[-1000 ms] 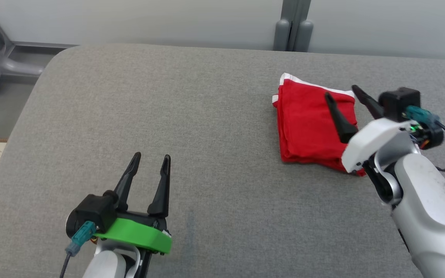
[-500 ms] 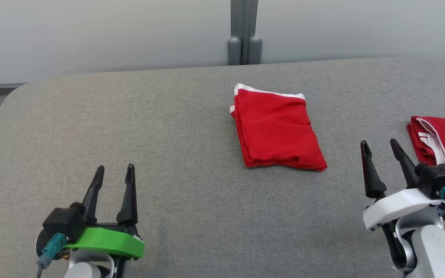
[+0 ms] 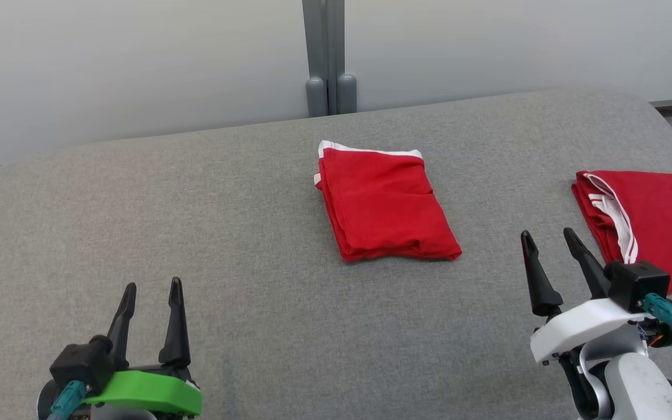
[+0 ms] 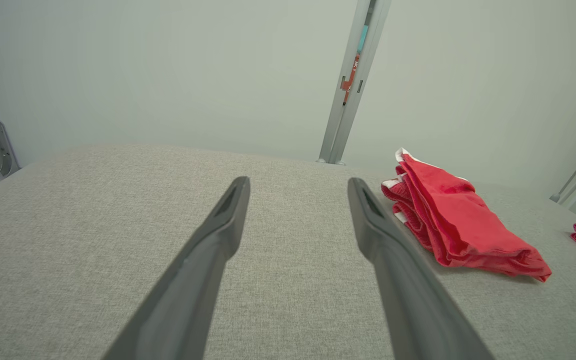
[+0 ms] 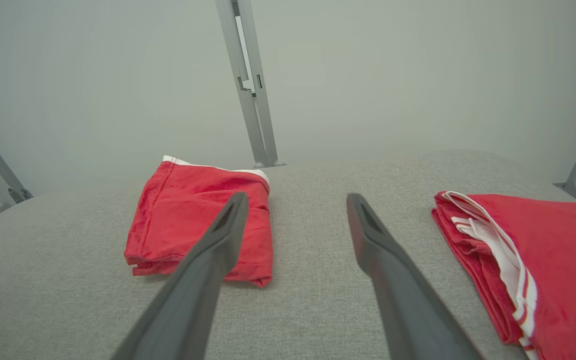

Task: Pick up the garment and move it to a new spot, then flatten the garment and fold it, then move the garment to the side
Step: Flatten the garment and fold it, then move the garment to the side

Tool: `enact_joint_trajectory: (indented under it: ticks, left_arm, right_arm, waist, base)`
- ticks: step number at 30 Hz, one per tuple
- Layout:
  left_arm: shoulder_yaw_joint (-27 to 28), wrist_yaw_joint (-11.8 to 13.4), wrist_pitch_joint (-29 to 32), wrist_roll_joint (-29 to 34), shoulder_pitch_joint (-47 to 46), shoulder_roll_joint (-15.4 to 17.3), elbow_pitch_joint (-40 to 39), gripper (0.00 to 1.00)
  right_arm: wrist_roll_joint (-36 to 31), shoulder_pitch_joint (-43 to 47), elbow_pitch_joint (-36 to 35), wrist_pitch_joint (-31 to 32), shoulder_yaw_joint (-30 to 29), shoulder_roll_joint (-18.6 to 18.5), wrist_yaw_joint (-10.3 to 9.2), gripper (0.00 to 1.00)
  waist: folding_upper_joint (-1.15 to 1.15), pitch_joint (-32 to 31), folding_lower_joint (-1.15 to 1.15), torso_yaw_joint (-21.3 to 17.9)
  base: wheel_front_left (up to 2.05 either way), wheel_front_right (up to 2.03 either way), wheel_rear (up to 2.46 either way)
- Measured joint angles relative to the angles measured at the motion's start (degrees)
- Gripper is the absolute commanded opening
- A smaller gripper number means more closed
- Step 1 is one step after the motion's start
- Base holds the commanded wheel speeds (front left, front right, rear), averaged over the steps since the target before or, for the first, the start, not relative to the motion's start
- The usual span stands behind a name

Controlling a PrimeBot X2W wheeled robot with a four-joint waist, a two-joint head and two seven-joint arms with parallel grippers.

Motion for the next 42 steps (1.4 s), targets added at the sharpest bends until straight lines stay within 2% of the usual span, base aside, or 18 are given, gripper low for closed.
enact_joint_trajectory:
  ticks: [12,15,20,27,35,42]
  left_arm:
    - [0.1,0.0,0.0,0.2,1.1,-0.3,-0.6,1.0]
    - [0.1,0.0,0.0,0.3,1.1,-0.3,-0.9,1.0]
    - [-0.6,0.0,0.0,0.3,1.1,-0.4,-1.8,1.0]
    - [-2.3,0.0,0.0,0.3,-2.0,-0.4,-4.0,1.0]
    - [-5.1,0.0,0.0,0.3,-5.7,-0.4,-5.4,1.0]
    - [-6.3,0.0,0.0,-0.2,-7.5,-0.4,-5.7,1.0]
  right_arm:
    - [0.0,0.0,0.3,0.8,0.5,-0.1,0.0,1.0]
    - [-0.1,-0.1,0.5,1.0,-0.9,0.3,0.0,1.0]
    - [-0.8,-2.7,0.4,3.4,-1.1,0.4,0.0,1.0]
    - [1.0,-15.5,2.3,12.5,-4.0,0.3,-0.01,1.0]
    - [3.8,-28.3,13.9,29.6,-5.2,-2.1,-0.03,1.0]
    - [5.1,-32.5,22.8,37.5,-5.0,-3.3,-0.02,1.0]
  waist:
    - [0.0,-0.3,0.0,0.5]
    - [0.0,-0.1,0.0,0.8]
    - [0.0,0.9,0.0,1.7]
    - [0.0,4.7,0.0,3.5]
    - [0.0,10.3,0.0,8.0]
    - [0.0,14.6,0.0,12.4]
  base:
    - [0.0,0.0,0.0]
    - [0.0,0.0,0.0]
    - [0.0,0.0,0.0]
    - [0.0,0.0,0.0]
    - [0.0,0.0,0.0]
    - [0.0,0.0,0.0]
